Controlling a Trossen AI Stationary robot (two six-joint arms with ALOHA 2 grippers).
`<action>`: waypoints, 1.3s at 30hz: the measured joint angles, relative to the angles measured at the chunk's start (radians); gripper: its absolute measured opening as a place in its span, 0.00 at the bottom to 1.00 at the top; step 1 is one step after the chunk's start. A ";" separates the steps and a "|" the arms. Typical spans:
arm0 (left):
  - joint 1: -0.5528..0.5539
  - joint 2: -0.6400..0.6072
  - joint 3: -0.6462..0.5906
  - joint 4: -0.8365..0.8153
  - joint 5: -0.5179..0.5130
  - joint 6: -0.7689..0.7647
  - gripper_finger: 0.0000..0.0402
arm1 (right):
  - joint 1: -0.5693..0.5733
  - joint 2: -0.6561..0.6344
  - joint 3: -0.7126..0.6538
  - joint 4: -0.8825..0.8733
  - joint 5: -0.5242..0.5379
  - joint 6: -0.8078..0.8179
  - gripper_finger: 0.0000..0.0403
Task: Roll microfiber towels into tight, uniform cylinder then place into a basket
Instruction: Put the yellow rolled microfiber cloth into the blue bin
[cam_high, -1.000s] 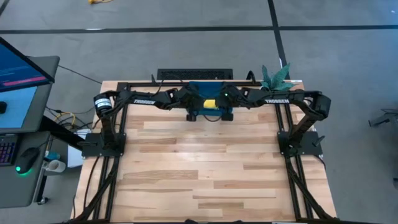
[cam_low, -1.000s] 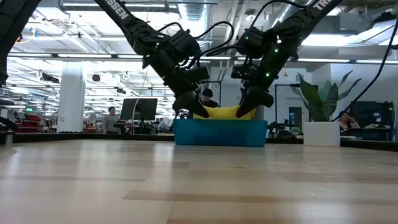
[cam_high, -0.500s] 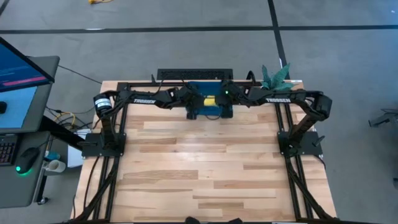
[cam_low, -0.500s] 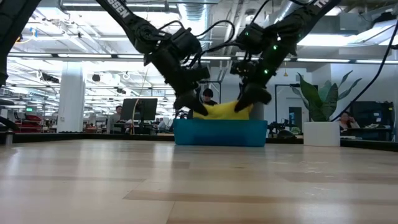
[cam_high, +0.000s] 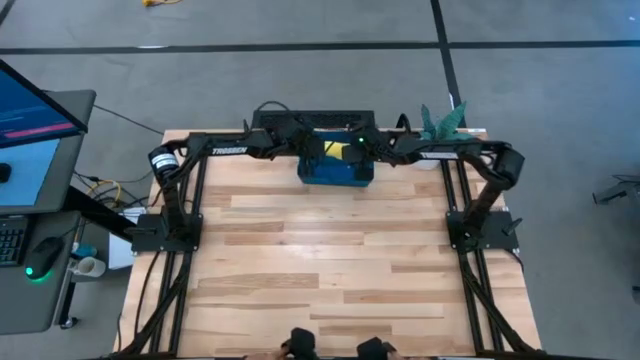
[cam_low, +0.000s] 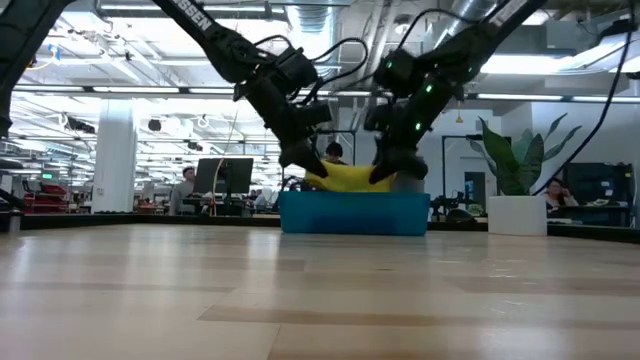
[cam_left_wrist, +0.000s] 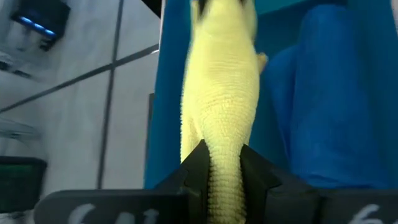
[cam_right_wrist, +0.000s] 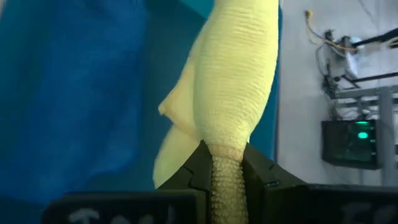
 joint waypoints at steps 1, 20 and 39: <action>0.014 0.001 -0.001 0.001 0.027 -0.005 0.09 | -0.004 0.021 0.000 0.014 0.004 -0.019 0.14; 0.045 0.116 0.002 0.051 0.102 0.016 0.10 | -0.010 0.124 0.042 -0.044 0.080 -0.121 0.14; 0.044 0.117 0.172 -0.283 0.098 -0.048 0.38 | -0.006 0.124 0.072 -0.110 0.101 -0.138 0.14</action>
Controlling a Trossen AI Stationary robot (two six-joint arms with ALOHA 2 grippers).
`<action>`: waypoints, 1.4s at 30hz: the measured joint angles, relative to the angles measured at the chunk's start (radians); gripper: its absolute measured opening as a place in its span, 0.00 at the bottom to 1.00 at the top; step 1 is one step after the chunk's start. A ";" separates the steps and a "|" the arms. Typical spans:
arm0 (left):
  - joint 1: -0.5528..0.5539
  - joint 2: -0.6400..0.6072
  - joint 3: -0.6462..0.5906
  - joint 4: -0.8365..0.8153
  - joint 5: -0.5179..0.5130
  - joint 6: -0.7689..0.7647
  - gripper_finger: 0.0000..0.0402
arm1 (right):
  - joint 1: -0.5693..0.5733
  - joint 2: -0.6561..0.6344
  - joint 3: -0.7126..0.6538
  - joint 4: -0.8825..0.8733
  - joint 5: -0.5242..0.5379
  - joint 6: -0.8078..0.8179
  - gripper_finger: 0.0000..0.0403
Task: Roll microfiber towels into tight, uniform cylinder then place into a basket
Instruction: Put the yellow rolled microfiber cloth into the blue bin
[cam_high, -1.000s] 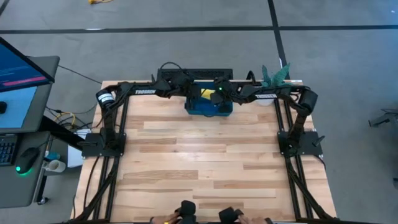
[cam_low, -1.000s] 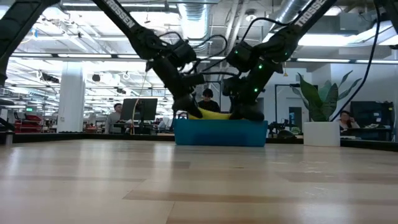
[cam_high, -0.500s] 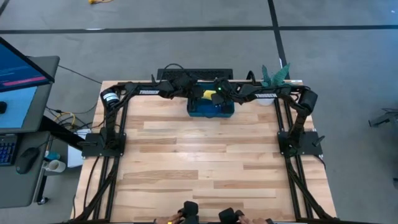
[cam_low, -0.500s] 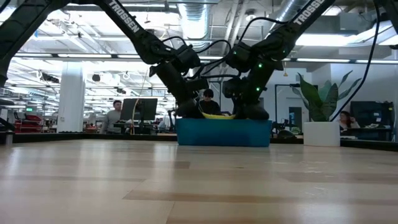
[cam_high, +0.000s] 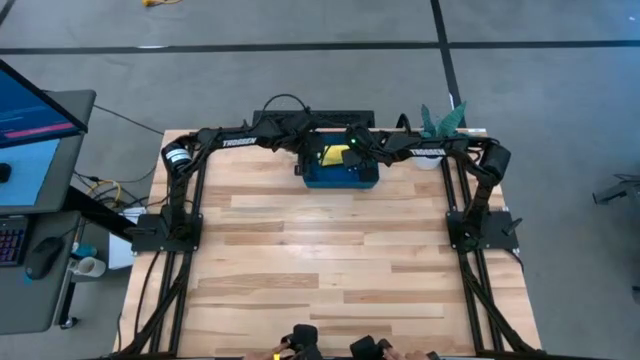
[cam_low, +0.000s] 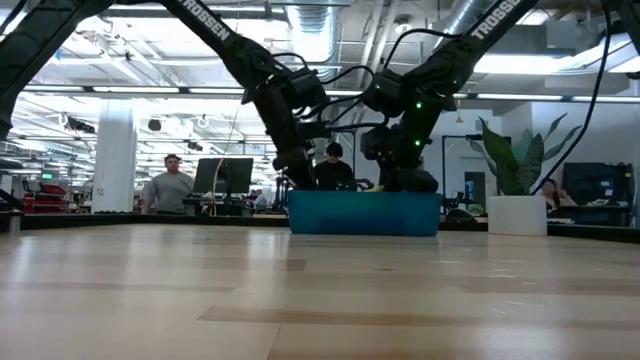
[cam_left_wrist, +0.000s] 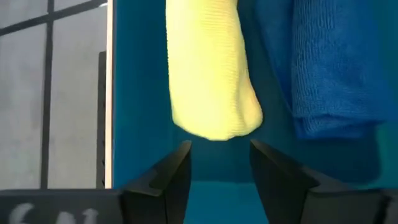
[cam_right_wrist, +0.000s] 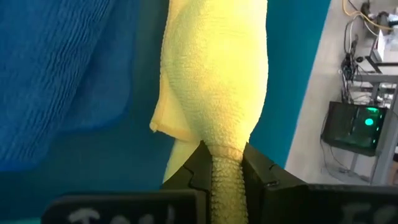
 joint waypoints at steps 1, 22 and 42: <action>0.000 0.000 0.010 -0.013 0.001 0.000 0.39 | 0.001 0.000 0.000 -0.001 0.000 -0.003 0.14; 0.067 -0.096 0.073 -0.198 0.009 -0.082 0.31 | 0.085 -0.001 0.002 -0.067 -0.010 -0.086 0.26; 0.107 -0.095 0.073 -0.198 0.009 -0.094 0.30 | 0.090 -0.002 0.047 -0.105 0.002 -0.100 0.51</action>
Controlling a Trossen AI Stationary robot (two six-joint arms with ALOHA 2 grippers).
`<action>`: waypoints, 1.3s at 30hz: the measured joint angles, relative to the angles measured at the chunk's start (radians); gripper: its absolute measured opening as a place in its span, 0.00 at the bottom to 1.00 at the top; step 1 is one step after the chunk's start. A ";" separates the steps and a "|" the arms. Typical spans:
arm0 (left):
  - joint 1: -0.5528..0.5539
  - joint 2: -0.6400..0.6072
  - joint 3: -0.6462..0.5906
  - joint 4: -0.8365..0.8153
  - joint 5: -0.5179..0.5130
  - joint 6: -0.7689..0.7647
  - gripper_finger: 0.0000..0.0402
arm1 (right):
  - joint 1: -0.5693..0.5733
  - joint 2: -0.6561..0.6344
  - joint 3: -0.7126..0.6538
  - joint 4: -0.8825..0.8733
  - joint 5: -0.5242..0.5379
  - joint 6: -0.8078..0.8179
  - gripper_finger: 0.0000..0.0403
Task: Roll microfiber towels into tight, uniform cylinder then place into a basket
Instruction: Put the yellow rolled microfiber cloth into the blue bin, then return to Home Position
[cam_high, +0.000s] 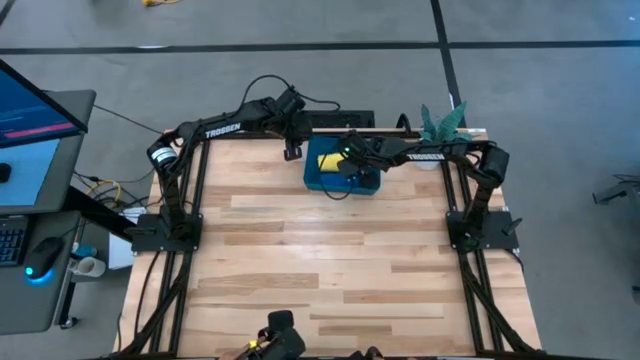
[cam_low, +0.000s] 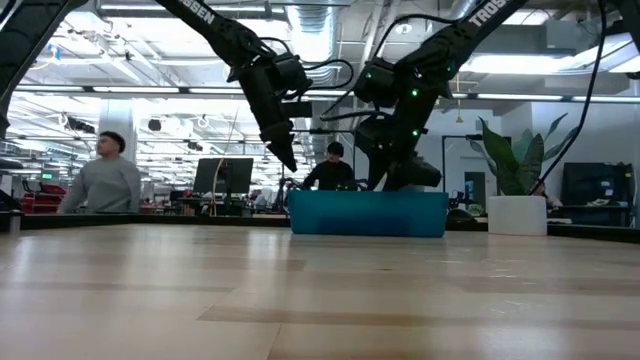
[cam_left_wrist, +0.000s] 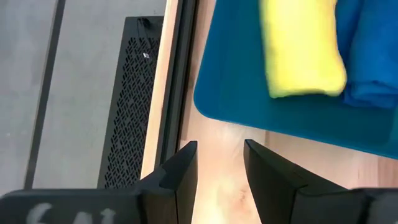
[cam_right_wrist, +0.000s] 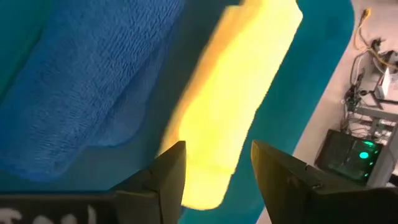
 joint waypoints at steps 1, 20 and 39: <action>0.000 0.000 0.000 0.000 0.000 0.000 0.30 | 0.001 0.000 0.008 -0.010 0.000 0.007 0.51; 0.024 -0.054 0.000 -0.132 0.107 -0.038 0.30 | 0.003 -0.089 0.095 -0.242 0.038 0.288 0.32; -0.020 -0.598 -0.662 0.301 0.220 -0.227 0.07 | 0.163 -0.481 0.038 -0.380 -0.044 0.627 0.03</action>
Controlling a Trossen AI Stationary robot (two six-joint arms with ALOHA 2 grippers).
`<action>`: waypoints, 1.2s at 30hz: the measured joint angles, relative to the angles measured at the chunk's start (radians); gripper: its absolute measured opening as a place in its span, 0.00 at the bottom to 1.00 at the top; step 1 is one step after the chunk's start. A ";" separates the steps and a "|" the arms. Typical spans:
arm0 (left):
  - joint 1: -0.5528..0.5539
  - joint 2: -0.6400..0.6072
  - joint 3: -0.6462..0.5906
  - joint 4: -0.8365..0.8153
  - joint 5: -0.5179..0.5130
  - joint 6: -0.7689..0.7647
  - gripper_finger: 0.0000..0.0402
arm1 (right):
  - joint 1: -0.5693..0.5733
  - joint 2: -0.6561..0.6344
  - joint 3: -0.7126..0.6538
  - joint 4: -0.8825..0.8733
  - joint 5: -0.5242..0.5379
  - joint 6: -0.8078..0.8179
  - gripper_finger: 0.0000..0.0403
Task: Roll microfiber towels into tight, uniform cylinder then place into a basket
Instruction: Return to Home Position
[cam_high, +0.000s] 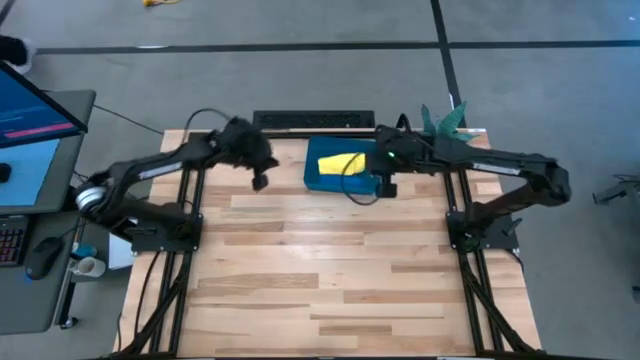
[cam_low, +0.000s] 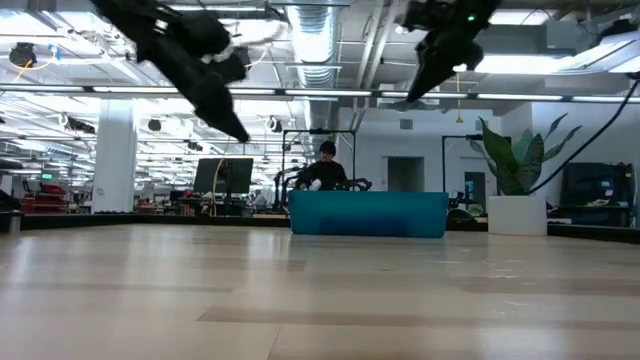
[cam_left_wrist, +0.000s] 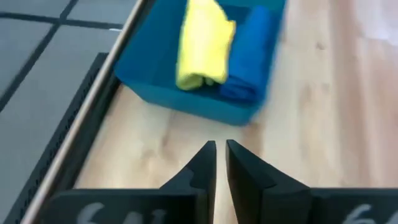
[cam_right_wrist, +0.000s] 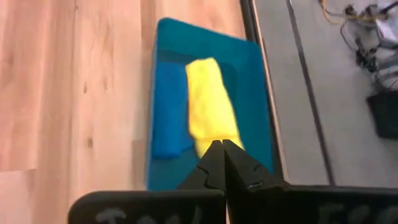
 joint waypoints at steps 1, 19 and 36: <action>-0.009 -0.050 -0.037 0.000 0.000 -0.003 0.06 | 0.007 -0.024 -0.025 0.015 -0.001 0.013 0.03; -0.184 -0.909 -0.540 0.152 -0.055 -0.273 0.00 | 0.167 -0.468 -0.400 0.228 0.006 0.306 0.04; -0.294 -1.291 -0.750 0.149 -0.125 -0.335 0.00 | 0.270 -0.780 -0.663 0.434 0.061 0.366 0.05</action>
